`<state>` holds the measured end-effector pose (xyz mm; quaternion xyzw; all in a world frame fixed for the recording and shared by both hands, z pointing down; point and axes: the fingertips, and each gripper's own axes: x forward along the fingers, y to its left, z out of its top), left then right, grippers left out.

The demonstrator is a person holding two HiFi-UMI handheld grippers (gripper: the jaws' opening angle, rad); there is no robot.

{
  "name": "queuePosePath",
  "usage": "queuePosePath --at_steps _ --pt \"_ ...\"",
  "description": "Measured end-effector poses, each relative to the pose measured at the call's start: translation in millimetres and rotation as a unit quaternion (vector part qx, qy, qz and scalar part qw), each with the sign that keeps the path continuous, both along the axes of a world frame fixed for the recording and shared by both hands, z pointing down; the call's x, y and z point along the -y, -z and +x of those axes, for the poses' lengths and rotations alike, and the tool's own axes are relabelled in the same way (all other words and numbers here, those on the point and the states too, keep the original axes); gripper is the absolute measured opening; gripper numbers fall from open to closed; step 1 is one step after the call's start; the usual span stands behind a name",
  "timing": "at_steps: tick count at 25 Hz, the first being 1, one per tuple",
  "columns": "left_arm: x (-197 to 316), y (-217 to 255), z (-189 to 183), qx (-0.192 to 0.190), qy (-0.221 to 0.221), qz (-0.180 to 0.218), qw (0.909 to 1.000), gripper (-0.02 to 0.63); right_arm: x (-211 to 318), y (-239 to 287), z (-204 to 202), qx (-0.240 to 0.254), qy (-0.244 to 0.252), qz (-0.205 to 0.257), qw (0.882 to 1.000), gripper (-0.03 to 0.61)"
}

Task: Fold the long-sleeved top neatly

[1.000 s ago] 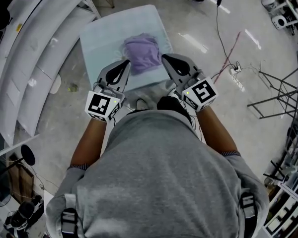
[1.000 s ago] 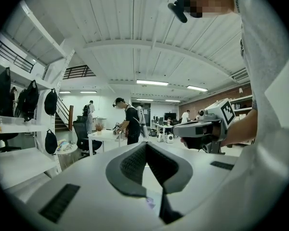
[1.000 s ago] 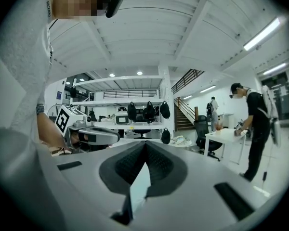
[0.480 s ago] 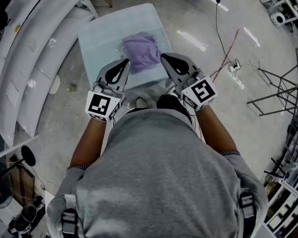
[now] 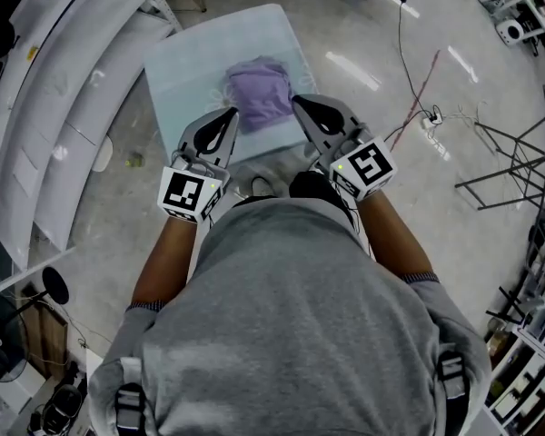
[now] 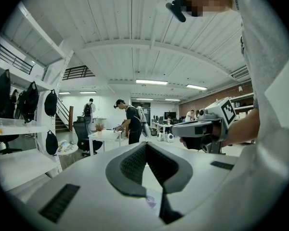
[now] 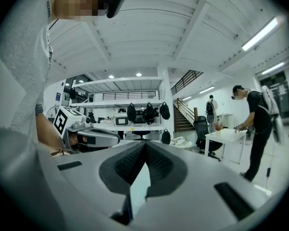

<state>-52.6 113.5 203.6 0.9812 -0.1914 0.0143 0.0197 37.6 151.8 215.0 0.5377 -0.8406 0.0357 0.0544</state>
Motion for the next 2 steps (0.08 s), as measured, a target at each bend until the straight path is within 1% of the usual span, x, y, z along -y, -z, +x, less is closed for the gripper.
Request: queuePosePath --at_steps 2 --pt "1.2 0.2 -1.6 0.000 0.002 0.001 1.0000 0.015 0.9 0.9 -1.7 0.002 0.001 0.002 1.000 0.002"
